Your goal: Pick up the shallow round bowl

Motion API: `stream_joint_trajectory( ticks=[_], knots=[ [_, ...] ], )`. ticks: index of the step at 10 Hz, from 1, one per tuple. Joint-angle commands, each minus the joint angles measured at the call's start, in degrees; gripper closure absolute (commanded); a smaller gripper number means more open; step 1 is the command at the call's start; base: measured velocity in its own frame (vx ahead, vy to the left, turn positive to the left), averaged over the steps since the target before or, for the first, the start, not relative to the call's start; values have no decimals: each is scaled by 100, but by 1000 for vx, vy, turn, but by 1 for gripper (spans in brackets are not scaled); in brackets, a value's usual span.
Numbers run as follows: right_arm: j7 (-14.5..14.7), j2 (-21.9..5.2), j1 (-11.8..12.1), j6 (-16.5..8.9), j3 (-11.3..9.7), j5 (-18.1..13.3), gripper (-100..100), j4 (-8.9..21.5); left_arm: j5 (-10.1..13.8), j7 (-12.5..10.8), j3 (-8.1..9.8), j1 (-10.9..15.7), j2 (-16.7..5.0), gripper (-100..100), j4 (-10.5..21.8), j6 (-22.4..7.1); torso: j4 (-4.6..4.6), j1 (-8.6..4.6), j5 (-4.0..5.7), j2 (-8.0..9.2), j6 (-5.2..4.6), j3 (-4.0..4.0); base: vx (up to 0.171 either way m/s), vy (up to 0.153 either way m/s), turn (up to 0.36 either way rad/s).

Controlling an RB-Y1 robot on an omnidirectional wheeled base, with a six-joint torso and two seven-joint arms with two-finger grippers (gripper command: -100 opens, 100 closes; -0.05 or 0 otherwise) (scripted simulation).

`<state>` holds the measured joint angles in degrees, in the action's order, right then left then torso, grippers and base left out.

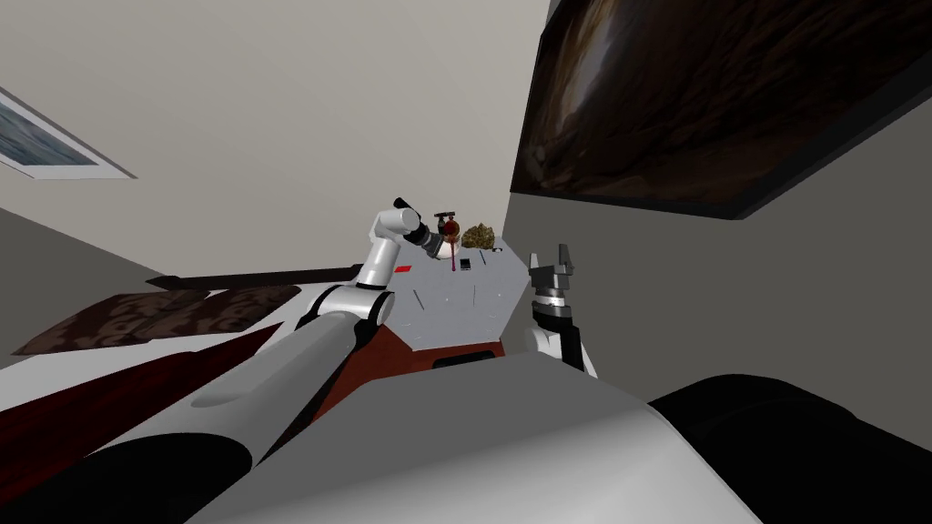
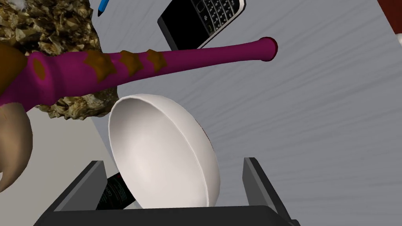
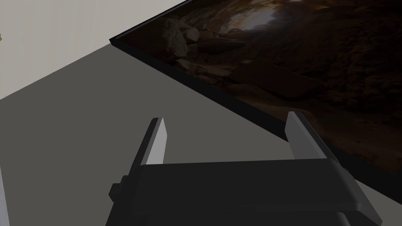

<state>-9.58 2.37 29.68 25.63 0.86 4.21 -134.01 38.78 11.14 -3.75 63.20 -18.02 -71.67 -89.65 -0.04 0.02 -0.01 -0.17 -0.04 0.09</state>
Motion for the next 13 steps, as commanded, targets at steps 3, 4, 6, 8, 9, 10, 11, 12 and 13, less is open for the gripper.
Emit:
stream_joint_trajectory(
  ticks=[3,4,6,8,9,10,11,12,13],
  knots=[
    [0,0,0,0,0,0,0,0,136,23,-252,360,-113,-100,415,-567,0,0,0,2,0,-1,47,47,-33],
    [0,0,0,0,0,0,0,0,136,23,-252,360,-113,-100,415,-618,-1,6,-1,-7,0,4,64,54,-33],
    [0,0,0,0,0,0,0,0,205,37,-434,524,-183,-100,693,-941,-2,2,-1,-7,1,5,75,42,-40],
    [0,0,1,0,0,0,0,0,240,45,-582,578,-231,-100,906,-1152,-6,2,-1,-23,1,14,117,45,-52],
    [0,0,1,0,0,0,0,0,243,48,-638,562,-243,-100,984,-1212,-8,1,-1,-30,1,18,132,35,-39],
    [0,0,1,0,0,0,0,0,243,50,-594,595,-237,-100,962,-1168,-10,-2,-1,-35,2,21,57,14,-5],
    [0,0,0,0,0,0,0,0,243,58,-601,600,-239,0,985,-1176,-6,-9,1,-15,1,11,10,3,2],
    [0,0,0,0,0,0,0,0,99,-115,-599,627,-206,-100,1144,-1045,-1,-14,2,2,1,0,-17,90,-353],
    [0,0,-2,0,-1,0,0,0,27,-202,-598,641,-190,-100,1225,-980,1,8,-1,17,-7,-8,-43,152,-385]
  ],
)
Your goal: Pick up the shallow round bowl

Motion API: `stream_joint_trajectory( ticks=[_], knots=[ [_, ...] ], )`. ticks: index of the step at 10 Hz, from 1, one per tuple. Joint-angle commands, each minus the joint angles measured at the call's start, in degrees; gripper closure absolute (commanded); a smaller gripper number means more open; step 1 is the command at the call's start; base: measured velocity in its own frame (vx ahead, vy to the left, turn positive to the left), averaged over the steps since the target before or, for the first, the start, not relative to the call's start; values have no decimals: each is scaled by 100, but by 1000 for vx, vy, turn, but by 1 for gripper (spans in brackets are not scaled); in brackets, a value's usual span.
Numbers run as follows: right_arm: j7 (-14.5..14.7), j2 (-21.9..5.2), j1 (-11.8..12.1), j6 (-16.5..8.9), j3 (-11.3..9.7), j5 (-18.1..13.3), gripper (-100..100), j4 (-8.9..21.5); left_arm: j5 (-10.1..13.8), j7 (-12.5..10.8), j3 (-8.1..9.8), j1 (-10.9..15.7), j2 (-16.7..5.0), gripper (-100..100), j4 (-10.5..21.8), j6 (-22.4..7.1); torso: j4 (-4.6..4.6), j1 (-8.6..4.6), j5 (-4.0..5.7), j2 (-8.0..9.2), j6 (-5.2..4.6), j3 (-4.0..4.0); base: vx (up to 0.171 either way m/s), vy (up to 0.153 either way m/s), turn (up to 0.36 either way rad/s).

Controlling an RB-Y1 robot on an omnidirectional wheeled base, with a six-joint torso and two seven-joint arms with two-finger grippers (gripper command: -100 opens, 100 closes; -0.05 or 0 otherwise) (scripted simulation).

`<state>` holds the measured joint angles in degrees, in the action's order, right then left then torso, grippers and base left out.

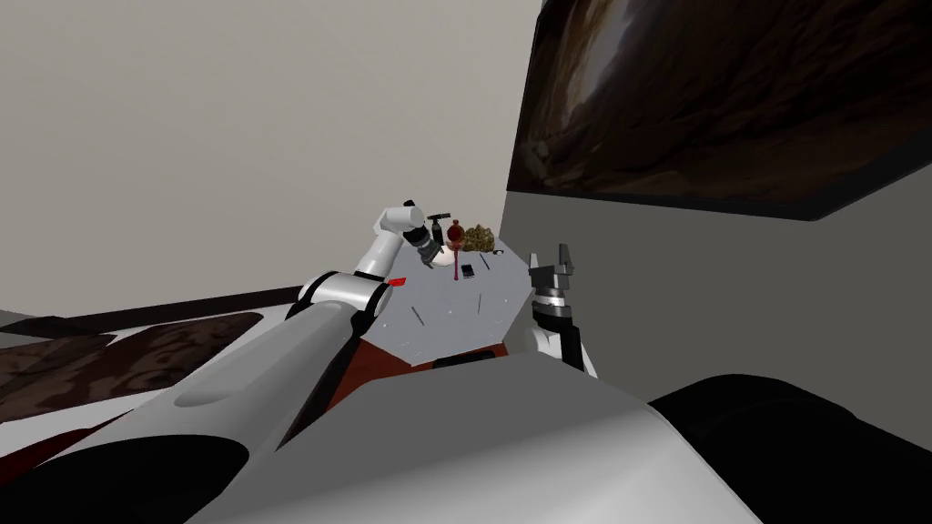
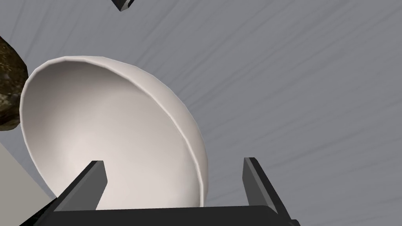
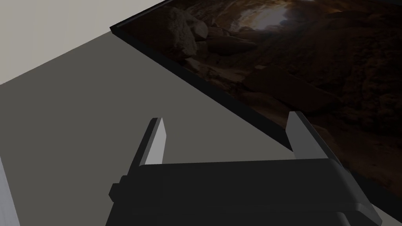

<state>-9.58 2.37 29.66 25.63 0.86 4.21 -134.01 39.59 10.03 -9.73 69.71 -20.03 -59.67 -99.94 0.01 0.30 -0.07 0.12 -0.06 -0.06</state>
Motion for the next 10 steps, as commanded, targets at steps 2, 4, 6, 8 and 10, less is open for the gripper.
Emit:
stream_joint_trajectory(
  ticks=[2,4,6,8,10],
  knots=[
    [0,0,0,0,0,0,0,0,-198,-264,1,17,44,-100,188,179,3,13,-4,12,4,-7,-68,152,-211],
    [0,0,0,0,0,0,0,0,-343,-437,2,45,77,-100,350,310,3,-1,-1,7,3,-5,-49,113,-245],
    [0,0,0,0,0,0,0,0,-487,-609,3,73,110,-100,512,440,2,-1,-1,4,3,-3,-53,110,-238],
    [0,0,1,0,0,0,0,0,-513,-634,3,72,116,-100,531,454,2,-8,1,4,3,-3,-41,72,-151],
    [0,1,2,0,0,0,0,0,-520,-653,3,70,118,100,534,466,-1,-34,6,-14,7,6,-2,4,5]
  ],
)
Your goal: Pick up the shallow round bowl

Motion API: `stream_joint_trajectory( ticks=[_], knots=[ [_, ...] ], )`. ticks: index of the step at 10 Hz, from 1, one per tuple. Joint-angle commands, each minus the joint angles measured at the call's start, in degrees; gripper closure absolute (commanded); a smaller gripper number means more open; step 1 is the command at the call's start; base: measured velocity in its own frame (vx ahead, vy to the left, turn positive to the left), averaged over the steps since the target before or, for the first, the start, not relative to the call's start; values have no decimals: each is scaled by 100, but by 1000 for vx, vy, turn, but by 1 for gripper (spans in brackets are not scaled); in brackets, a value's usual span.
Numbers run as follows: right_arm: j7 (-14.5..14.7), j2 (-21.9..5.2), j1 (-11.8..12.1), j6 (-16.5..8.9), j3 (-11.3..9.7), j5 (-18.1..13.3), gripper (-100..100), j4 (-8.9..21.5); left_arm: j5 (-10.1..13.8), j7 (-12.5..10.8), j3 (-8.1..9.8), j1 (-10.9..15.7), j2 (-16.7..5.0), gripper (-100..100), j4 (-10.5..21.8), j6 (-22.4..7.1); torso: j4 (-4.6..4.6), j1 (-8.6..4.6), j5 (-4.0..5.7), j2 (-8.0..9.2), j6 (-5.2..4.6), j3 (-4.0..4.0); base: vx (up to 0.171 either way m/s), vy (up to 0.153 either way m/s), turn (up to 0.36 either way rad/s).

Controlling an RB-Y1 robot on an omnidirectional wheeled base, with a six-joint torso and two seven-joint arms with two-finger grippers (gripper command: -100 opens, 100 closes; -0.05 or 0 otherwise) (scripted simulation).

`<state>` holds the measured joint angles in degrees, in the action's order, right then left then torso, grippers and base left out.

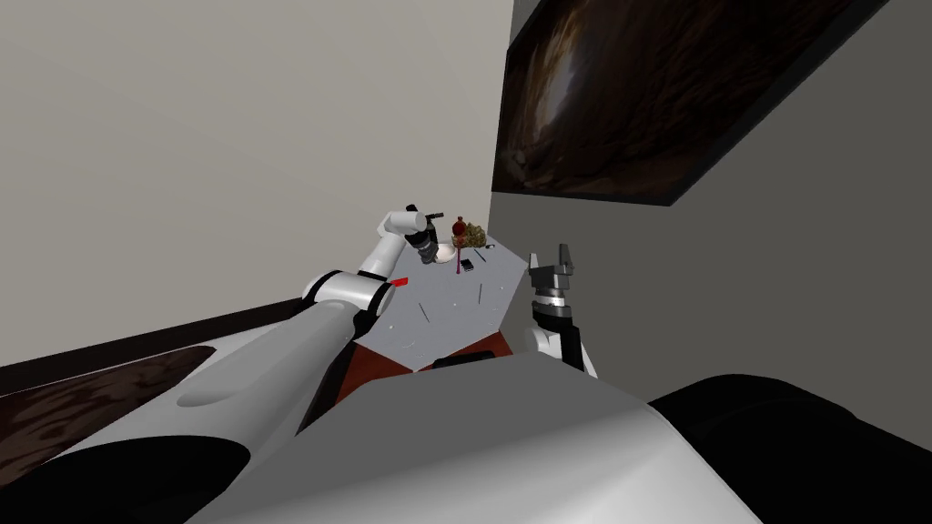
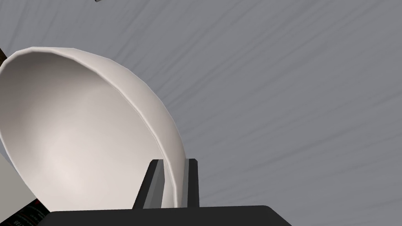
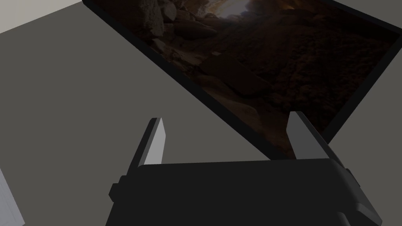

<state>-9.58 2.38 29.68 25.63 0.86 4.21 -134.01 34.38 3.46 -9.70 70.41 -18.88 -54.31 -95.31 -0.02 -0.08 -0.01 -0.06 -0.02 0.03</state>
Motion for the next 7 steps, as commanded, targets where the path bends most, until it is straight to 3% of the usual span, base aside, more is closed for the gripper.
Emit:
stream_joint_trajectory(
  ticks=[1,3,4,5,7],
  knots=[
    [0,0,0,0,0,0,0,0,0,0,0,0,0,100,0,0,0,0,0,0,0,0,0,0,0],
    [0,0,0,0,0,0,0,0,0,-4,1,-3,0,100,2,-2,1,-3,2,-2,-2,1,0,0,0],
    [0,0,0,0,0,0,0,0,0,-5,1,-3,0,0,3,-2,1,-4,2,-2,-2,1,0,0,0],
    [0,0,0,0,0,0,0,0,106,134,-1,-11,-21,100,-106,-88,1,-4,2,-2,-2,0,39,-61,335],
    [0,1,2,0,0,0,0,0,250,306,-2,-38,-54,100,-268,-218,0,-35,8,-23,4,10,79,-141,301]
  ],
)
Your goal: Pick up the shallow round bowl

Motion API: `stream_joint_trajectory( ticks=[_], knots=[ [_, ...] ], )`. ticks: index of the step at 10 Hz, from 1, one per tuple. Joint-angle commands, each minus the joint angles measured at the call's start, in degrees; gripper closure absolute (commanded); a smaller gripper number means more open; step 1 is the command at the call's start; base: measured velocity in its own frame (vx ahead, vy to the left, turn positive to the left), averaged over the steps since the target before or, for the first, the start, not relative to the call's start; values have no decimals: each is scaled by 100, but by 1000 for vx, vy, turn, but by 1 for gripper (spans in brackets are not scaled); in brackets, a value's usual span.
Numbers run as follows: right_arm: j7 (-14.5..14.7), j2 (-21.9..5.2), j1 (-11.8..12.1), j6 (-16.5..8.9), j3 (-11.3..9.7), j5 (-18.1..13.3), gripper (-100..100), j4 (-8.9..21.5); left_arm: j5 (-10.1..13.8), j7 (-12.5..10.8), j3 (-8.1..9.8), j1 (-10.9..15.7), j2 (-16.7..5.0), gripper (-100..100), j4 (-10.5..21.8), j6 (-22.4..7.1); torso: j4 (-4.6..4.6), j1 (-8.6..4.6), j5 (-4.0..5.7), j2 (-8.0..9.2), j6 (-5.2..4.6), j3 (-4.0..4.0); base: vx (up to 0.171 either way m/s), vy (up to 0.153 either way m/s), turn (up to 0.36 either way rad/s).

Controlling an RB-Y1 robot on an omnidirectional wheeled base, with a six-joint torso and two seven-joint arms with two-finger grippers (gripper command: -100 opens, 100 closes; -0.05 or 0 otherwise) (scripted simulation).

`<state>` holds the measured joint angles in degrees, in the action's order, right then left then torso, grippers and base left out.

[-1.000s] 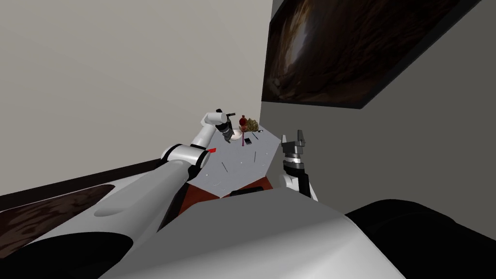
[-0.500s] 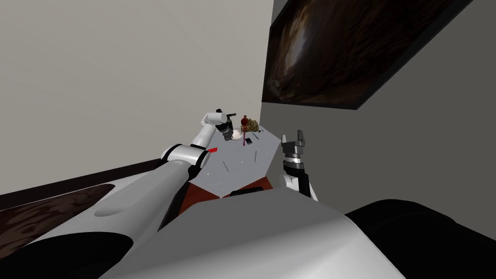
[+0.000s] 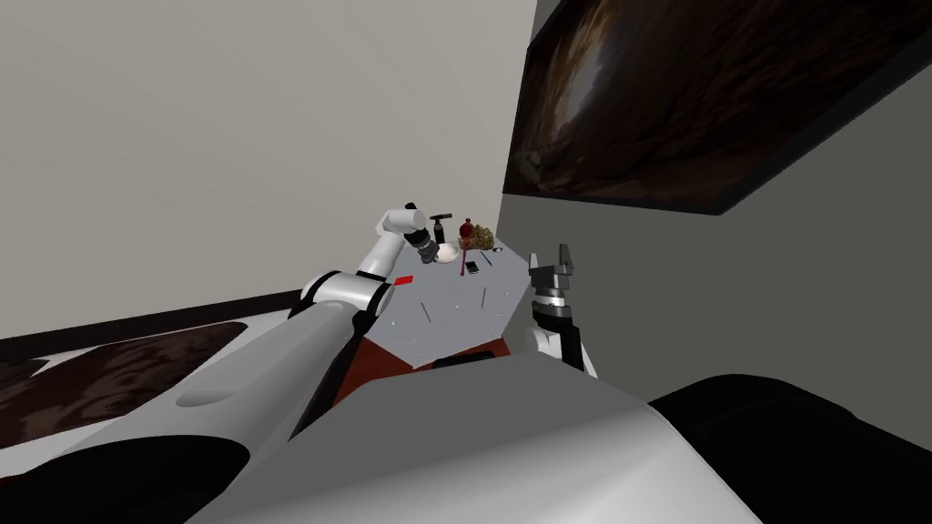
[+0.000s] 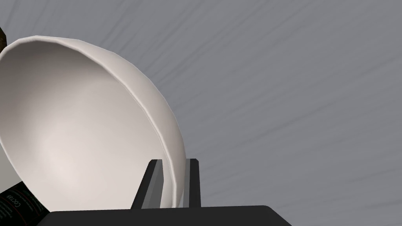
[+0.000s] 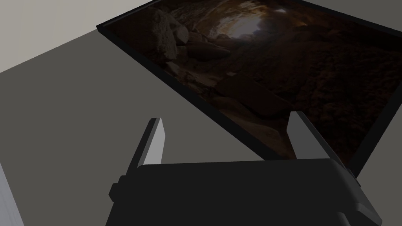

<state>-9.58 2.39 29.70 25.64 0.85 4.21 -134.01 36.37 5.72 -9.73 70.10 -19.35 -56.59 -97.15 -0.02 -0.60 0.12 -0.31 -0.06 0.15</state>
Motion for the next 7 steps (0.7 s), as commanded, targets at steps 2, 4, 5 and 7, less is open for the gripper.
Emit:
stream_joint_trajectory(
  ticks=[2,4,5,7],
  knots=[
    [0,0,0,0,0,0,0,0,195,253,-1,-35,-41,100,-201,-164,1,-1,1,3,-2,-2,48,-124,222],
    [0,0,0,0,0,0,0,0,340,426,-2,-63,-73,100,-364,-294,5,9,-1,11,2,-8,40,-124,275],
    [0,0,0,0,0,0,0,0,484,599,-3,-90,-106,100,-526,-425,6,4,0,12,-1,-9,77,-172,337],
    [0,-1,-1,0,0,0,0,0,417,485,-1,-124,-101,0,-539,-405,5,11,1,9,-12,-7,22,-51,39]
  ],
)
